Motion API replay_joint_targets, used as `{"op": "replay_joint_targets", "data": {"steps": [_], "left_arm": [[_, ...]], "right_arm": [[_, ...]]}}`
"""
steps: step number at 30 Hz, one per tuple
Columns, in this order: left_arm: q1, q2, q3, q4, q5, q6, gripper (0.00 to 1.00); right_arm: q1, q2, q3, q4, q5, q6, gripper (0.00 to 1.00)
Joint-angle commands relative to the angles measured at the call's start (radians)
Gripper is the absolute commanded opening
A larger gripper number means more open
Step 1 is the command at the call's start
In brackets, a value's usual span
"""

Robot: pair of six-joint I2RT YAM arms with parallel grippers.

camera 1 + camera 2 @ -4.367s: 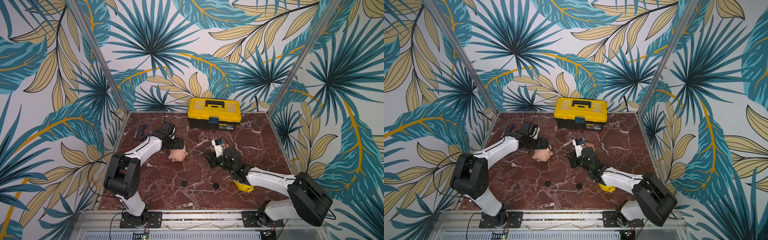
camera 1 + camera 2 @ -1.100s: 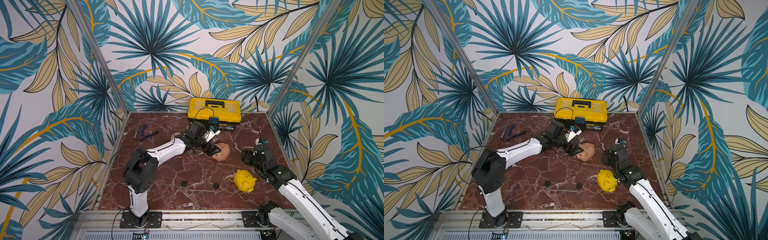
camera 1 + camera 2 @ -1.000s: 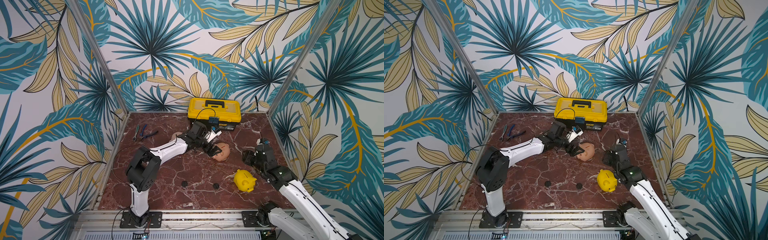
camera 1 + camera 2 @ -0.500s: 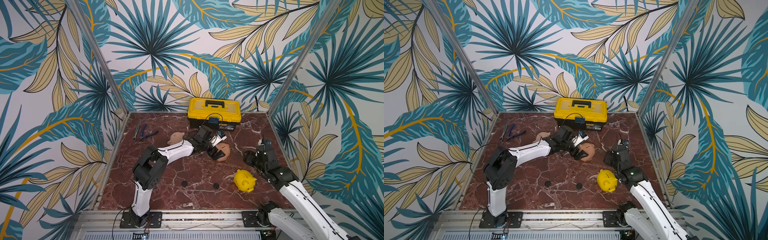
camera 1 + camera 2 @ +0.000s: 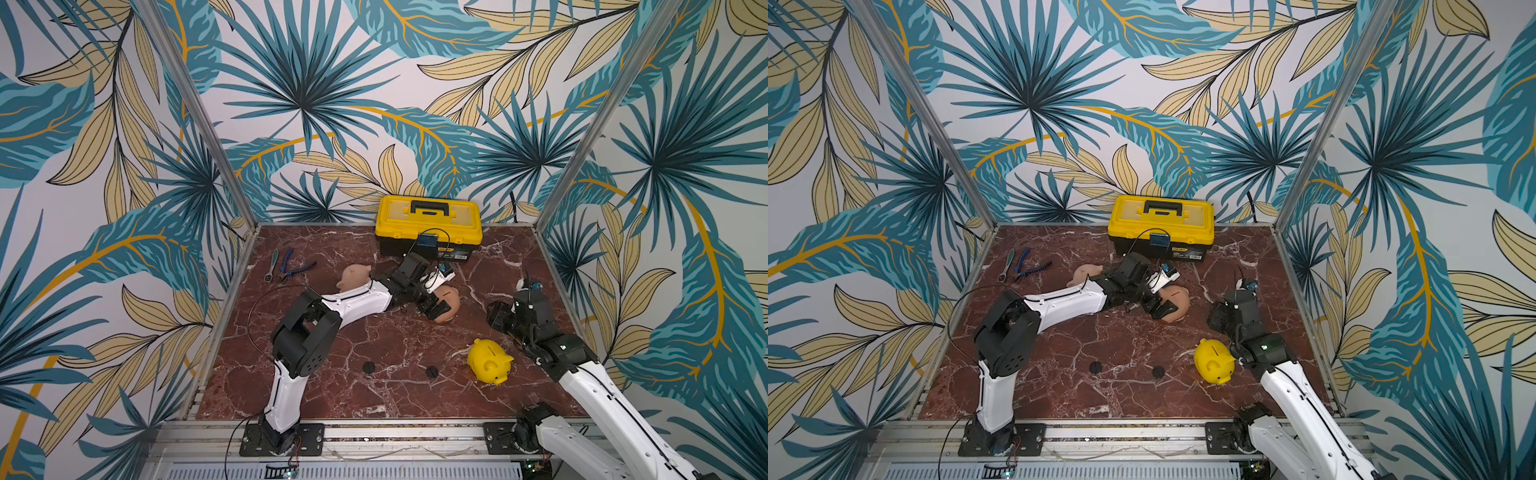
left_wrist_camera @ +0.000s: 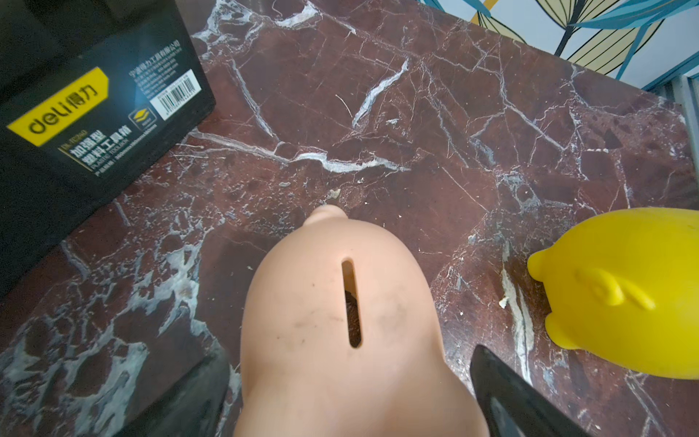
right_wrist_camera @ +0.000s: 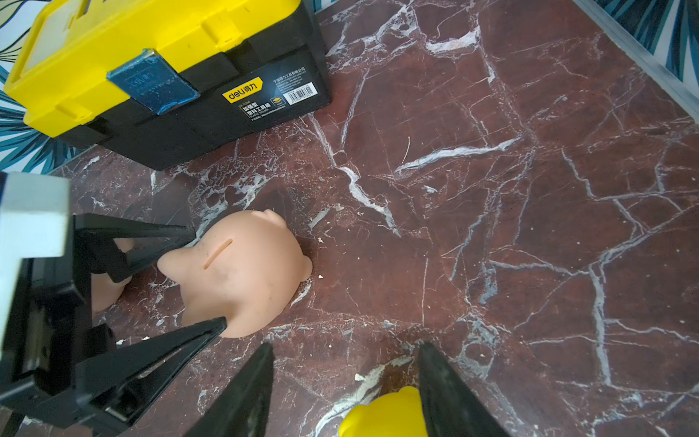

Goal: Close piggy banks
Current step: Turn over the piggy bank at the center of the board.

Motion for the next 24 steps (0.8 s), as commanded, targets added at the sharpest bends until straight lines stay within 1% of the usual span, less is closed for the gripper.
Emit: {"op": "replay_joint_targets", "data": {"steps": [1,6,7,9,13,16,20,24], "left_arm": [[-0.008,0.013,0.037,0.015,-0.016,-0.003,1.00],[-0.008,0.017,0.041,0.015,-0.006,0.000,1.00],[-0.008,0.015,0.041,0.015,0.000,0.000,0.98],[-0.008,0.012,0.041,0.014,0.004,0.000,0.92],[-0.008,0.005,0.036,0.013,0.016,-0.007,0.83],[-0.008,-0.009,0.027,0.015,0.027,-0.028,0.81],[-0.004,-0.042,0.008,0.017,0.063,-0.102,0.81],[0.014,-0.082,-0.028,0.020,0.099,-0.235,0.81]], "right_arm": [[-0.006,-0.005,-0.028,-0.015,-0.010,0.008,0.62],[-0.008,0.000,-0.030,-0.009,-0.017,0.009,0.62],[-0.009,0.000,-0.030,-0.008,-0.019,0.009,0.62],[-0.009,0.000,-0.032,-0.008,-0.022,0.009,0.62],[-0.011,-0.002,-0.033,-0.009,-0.026,0.009,0.62],[-0.013,-0.002,-0.030,-0.009,-0.030,0.008,0.62],[-0.013,0.002,-0.026,-0.012,-0.038,0.005,0.62],[-0.013,0.017,-0.016,-0.016,-0.056,0.002,0.62]]}}
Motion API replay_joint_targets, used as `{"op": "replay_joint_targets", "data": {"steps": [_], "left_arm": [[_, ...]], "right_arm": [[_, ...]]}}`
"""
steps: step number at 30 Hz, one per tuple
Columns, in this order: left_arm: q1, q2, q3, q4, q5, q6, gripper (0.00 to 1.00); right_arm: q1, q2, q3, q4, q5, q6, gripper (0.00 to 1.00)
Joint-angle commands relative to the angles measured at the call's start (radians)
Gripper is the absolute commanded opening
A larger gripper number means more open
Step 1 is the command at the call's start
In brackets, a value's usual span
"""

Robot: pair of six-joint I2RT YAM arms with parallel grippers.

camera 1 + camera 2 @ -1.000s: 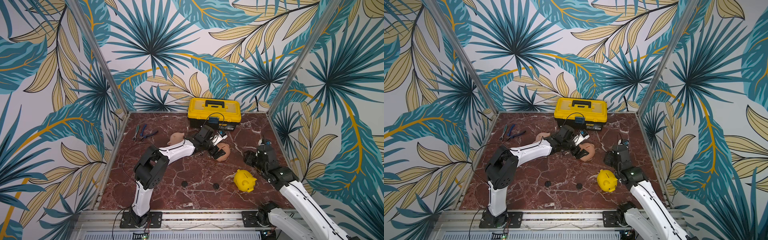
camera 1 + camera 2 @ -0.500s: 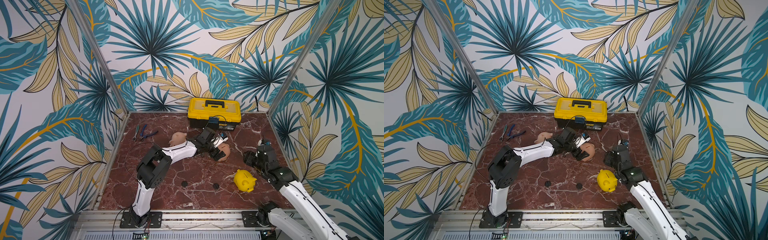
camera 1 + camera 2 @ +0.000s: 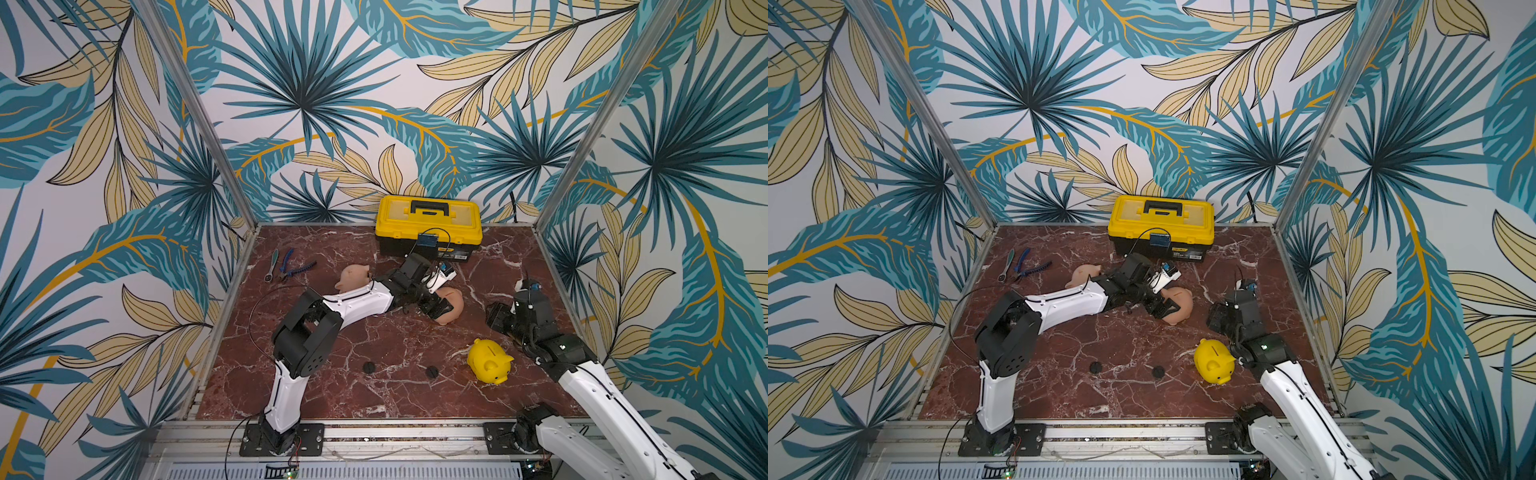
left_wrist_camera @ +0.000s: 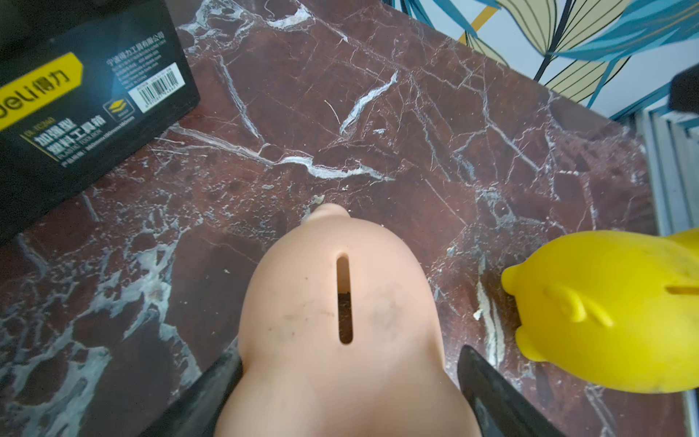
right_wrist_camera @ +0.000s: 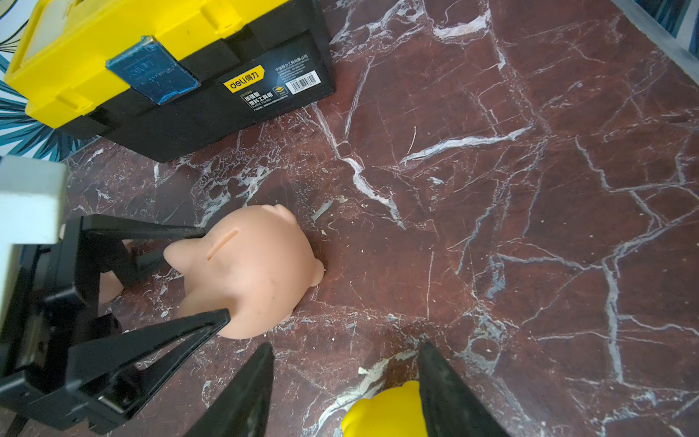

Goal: Close piggy banks
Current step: Turn over the piggy bank at the center of the board.

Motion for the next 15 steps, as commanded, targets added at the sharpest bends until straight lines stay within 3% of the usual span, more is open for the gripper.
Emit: {"op": "replay_joint_targets", "data": {"steps": [1,7,15], "left_arm": [[0.019,-0.085,-0.042,0.008,0.052,-0.150,0.81],[0.071,-0.174,-0.172,0.055,0.120,-0.349,0.81],[0.130,-0.270,-0.318,0.055,0.097,-0.455,0.81]], "right_arm": [[-0.003,0.013,-0.007,-0.018,-0.024,0.000,0.62],[-0.003,0.040,0.014,-0.018,-0.073,-0.008,0.61],[-0.003,0.073,0.014,-0.004,-0.116,0.008,0.61]]}}
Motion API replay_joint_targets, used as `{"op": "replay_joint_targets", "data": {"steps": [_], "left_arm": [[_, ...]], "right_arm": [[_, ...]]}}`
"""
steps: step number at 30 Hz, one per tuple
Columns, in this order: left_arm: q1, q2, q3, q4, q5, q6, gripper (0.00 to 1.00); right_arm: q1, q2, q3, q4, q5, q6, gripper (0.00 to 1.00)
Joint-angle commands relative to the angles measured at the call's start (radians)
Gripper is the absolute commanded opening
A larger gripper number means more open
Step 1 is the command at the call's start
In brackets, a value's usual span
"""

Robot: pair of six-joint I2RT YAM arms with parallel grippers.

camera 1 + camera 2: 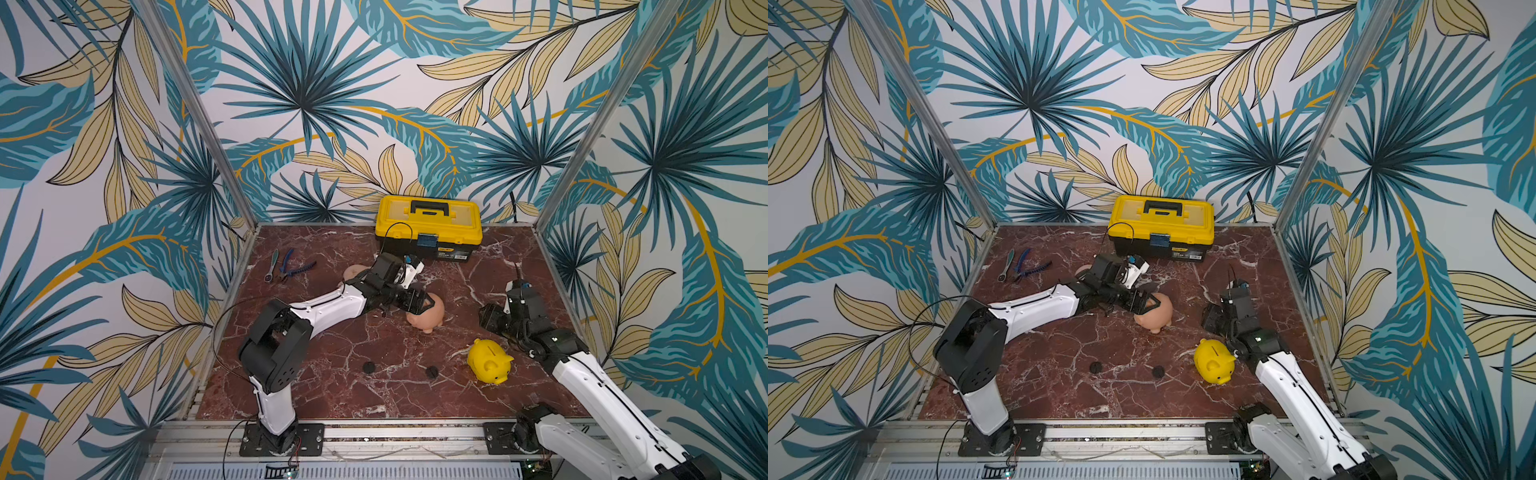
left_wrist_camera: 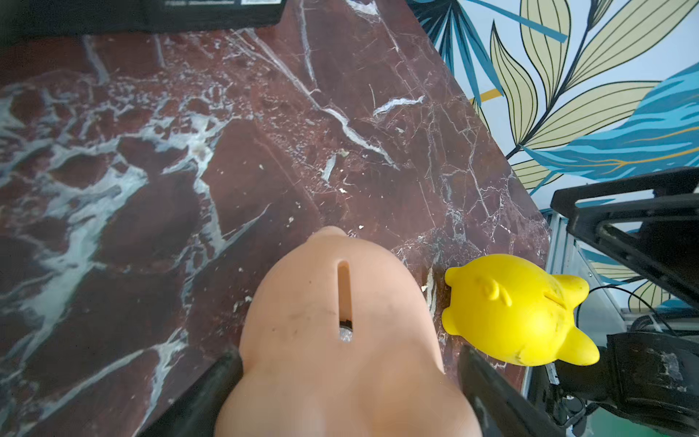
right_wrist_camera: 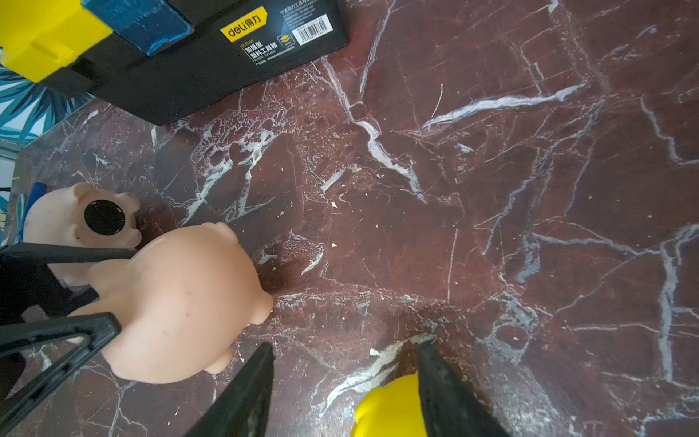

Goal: Close piggy banks
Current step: Turn over the piggy bank at the center of the board.

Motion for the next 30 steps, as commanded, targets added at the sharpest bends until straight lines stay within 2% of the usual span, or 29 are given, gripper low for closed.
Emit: {"op": "replay_joint_targets", "data": {"steps": [1,10,14,18,30], "left_arm": [[0.026,-0.060,-0.071,0.037,0.008,-0.096,0.81],[0.083,-0.160,-0.245,0.116,0.009,-0.244,0.81],[0.096,-0.191,-0.308,0.141,0.005,-0.260,0.82],[0.112,-0.218,-0.367,0.175,0.003,-0.277,0.87],[0.144,-0.215,-0.402,0.199,0.003,-0.267,0.99]], "right_arm": [[-0.003,0.003,0.009,0.000,-0.029,0.011,0.61],[-0.002,0.031,0.000,0.036,-0.084,0.042,0.59],[-0.002,0.051,-0.015,0.068,-0.121,0.065,0.57],[0.005,0.059,-0.021,0.085,-0.158,0.088,0.56],[0.068,0.043,-0.002,0.056,-0.172,0.120,0.56]]}}
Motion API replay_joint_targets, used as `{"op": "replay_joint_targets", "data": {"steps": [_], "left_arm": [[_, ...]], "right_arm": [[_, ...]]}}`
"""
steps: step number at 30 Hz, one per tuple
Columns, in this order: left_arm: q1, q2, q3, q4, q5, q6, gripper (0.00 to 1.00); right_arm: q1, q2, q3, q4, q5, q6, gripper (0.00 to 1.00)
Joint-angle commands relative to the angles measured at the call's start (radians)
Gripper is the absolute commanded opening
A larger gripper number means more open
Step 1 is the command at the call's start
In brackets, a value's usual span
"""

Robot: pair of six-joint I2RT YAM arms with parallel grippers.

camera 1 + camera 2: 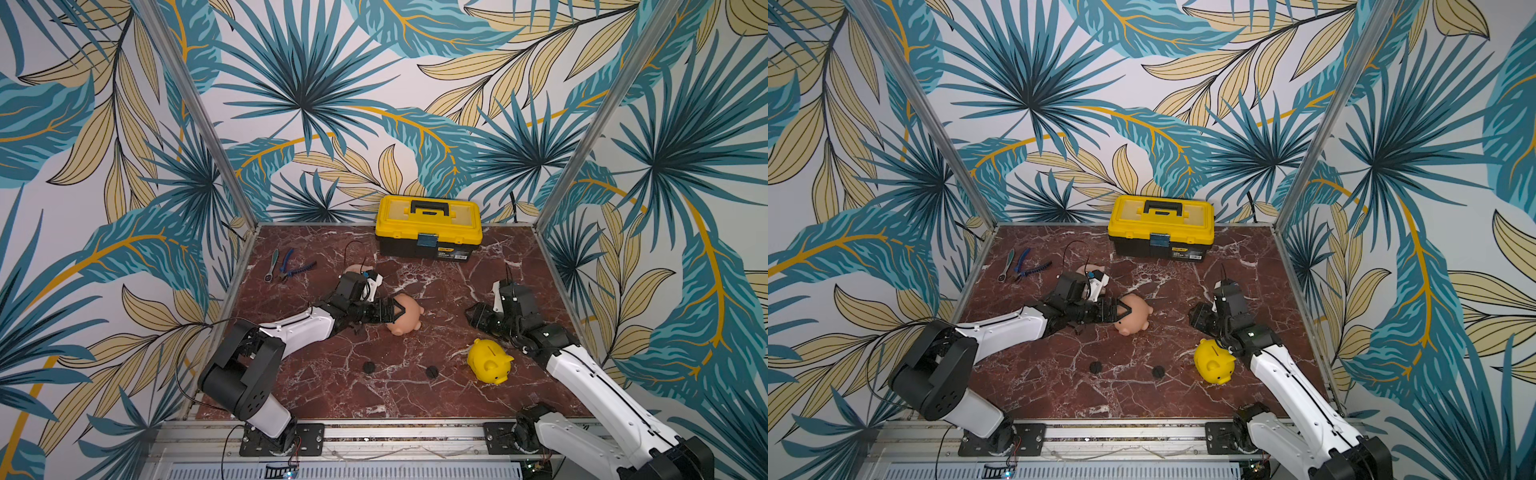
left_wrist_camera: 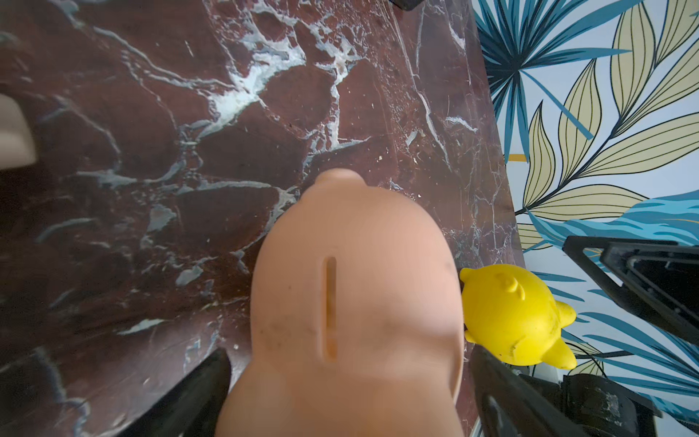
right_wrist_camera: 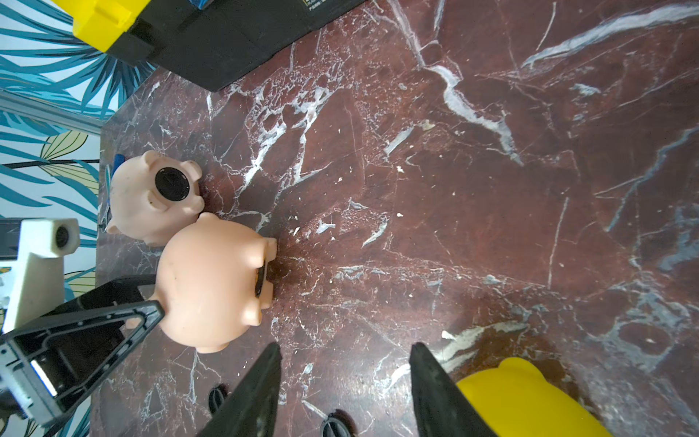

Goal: Close piggy banks
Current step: Turn over the piggy bank at the center of the board.

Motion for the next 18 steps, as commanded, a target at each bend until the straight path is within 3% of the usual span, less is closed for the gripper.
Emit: {"op": "replay_joint_targets", "data": {"steps": [1,18], "left_arm": [[0.011,-0.003,-0.027,0.027,-0.004,0.007,1.00],[0.073,-0.009,-0.046,0.026,0.016,0.030,0.99]], "right_arm": [[0.031,-0.016,0.003,-0.019,-0.002,0.028,0.56],[0.426,0.094,0.096,-0.134,0.217,0.153,0.50]]}}
